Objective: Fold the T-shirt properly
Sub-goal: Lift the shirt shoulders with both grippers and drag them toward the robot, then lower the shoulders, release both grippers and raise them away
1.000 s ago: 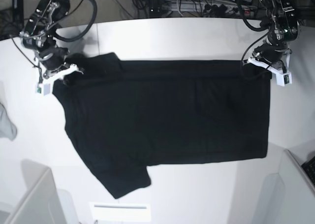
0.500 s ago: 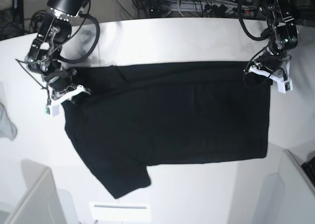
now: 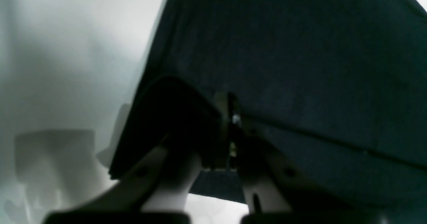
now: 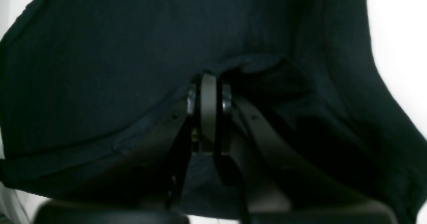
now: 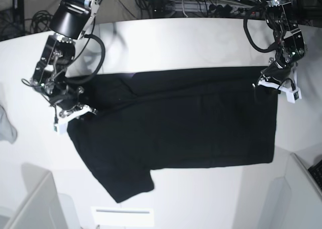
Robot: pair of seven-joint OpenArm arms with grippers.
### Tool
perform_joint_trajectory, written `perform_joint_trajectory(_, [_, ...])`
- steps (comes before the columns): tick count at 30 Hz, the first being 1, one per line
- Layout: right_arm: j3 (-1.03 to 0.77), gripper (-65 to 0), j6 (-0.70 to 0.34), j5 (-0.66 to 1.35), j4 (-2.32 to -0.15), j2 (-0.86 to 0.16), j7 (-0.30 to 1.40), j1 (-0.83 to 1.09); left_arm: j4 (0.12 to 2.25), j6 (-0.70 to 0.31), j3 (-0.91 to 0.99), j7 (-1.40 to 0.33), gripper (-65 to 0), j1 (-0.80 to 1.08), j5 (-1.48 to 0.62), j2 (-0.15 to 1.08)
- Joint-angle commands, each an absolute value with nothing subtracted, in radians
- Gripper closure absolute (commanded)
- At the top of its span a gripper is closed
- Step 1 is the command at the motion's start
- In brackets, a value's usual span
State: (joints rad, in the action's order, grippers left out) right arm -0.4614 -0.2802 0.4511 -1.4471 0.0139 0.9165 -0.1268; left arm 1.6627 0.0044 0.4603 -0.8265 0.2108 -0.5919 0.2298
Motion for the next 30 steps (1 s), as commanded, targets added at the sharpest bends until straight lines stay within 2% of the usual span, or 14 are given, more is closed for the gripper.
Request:
perform_joint_trajectory(1, [-0.460,0.0,-0.283,0.467,-1.451,-0.002,0.895,-0.156,1.667,0.007,0.464,-0.803,0.0,0.188,-0.595,0.243])
perform_joint_trajectory(8, [-0.389,0.0,-0.283,0.467,-1.399,-0.059,0.860,-0.173,1.609,0.008,0.464,-0.803,0.0,0.150,-0.595,0.243])
perform_joint_trajectory(21, [-0.394,0.0,-0.283,0.472,-1.409,-0.062,0.891,-0.173,1.630,0.007,0.475,-0.803,0.0,0.160,-0.596,0.243])
perform_joint_trajectory(23, [-0.395,-10.7,-0.283,0.472,-1.409,-0.062,0.889,-0.173,1.643,0.007,0.475,-0.803,0.0,0.160,-0.596,0.243])
perform_joint_trajectory(24, [-0.395,-16.2,-0.283,0.472,-1.409,-0.062,0.888,-0.173,1.644,0.007,0.475,-0.800,-3.9,0.160,-0.596,0.243])
perform_joint_trajectory(26, [-0.397,-21.9,-0.283,0.472,-1.425,-0.062,0.881,-0.168,1.656,0.007,0.475,-0.799,-19.6,0.157,-0.596,0.243])
perform_joint_trajectory(28, [-0.438,-22.1,-0.283,0.472,-1.460,-0.056,0.881,-0.153,1.662,0.007,0.475,-0.797,-36.5,0.154,-0.601,0.243])
perform_joint_trajectory(30, [-0.510,-22.1,-0.283,0.472,-1.515,-0.041,0.875,-0.140,1.676,0.007,0.476,-0.796,-49.7,0.153,-0.601,0.243])
